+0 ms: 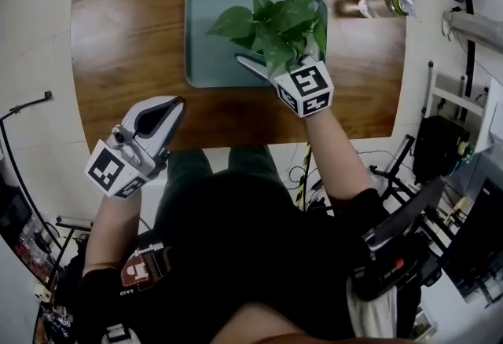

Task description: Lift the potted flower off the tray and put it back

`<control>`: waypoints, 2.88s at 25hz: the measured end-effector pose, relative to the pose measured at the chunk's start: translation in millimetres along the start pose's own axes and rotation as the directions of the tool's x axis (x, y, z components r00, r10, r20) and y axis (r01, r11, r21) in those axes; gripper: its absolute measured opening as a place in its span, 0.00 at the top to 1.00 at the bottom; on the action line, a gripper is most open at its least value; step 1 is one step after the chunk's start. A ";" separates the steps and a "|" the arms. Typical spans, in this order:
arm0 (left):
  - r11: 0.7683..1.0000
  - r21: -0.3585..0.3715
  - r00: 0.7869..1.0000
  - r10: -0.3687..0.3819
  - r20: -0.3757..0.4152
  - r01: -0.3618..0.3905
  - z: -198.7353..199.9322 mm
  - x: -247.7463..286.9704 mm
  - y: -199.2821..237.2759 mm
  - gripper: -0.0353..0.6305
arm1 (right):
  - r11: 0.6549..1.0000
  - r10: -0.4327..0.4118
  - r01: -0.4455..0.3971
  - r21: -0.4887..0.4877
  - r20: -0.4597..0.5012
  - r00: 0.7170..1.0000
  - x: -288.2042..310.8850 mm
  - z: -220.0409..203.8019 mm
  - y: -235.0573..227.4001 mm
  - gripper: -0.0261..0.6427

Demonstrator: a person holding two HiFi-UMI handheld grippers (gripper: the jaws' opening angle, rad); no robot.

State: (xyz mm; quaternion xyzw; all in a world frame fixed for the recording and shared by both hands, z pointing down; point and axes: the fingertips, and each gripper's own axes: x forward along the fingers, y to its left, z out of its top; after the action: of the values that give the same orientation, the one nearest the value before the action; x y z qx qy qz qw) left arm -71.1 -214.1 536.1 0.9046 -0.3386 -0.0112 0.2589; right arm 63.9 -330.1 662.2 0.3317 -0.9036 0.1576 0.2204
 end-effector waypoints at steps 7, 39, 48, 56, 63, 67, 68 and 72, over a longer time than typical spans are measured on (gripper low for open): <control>1.000 -0.014 1.000 -0.003 0.020 0.003 -4.3 0.7 -1.8 0.95 | 0.999 -0.027 0.029 -0.045 0.029 0.999 5.6 2.9 -5.0 0.20; 0.948 -0.024 0.930 0.316 0.190 -0.317 41.0 -187.8 53.3 0.95 | 0.938 0.297 -0.283 -0.200 0.046 0.954 127.0 126.8 177.3 0.22; 0.910 -0.061 0.879 0.412 0.239 -0.409 27.3 -261.9 91.1 0.95 | 0.925 0.313 -0.311 -0.220 -0.028 0.949 206.2 97.5 237.4 0.22; 0.900 -0.085 0.867 0.434 0.246 -0.427 20.2 -287.8 101.3 0.95 | 0.925 0.295 -0.295 -0.241 -0.037 0.955 229.2 89.8 245.9 0.20; 0.908 -0.062 0.871 0.416 0.261 -0.415 33.5 -286.4 89.8 0.95 | 0.928 0.285 -0.300 -0.219 -0.101 0.953 208.4 89.9 245.5 0.13; 0.923 -0.050 0.893 0.382 0.238 -0.381 45.0 -267.9 78.8 0.95 | 0.943 0.266 -0.288 -0.164 -0.147 0.953 171.7 78.1 231.7 0.15; 0.926 -0.038 0.895 0.372 0.245 -0.375 50.4 -261.0 76.7 0.95 | 0.947 0.262 -0.285 -0.149 -0.154 0.953 159.0 74.0 226.5 0.16; 0.943 0.000 0.912 0.321 0.254 -0.332 69.6 -222.6 56.8 0.95 | 0.957 0.249 -0.267 -0.116 -0.148 0.957 93.4 67.1 197.5 0.22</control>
State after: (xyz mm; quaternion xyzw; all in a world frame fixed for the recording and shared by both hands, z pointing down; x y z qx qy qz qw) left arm -290.7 -144.7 468.4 0.8321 -0.5148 -0.0747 0.1926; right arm -151.7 -264.3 624.5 0.1840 -0.9313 0.1451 0.2789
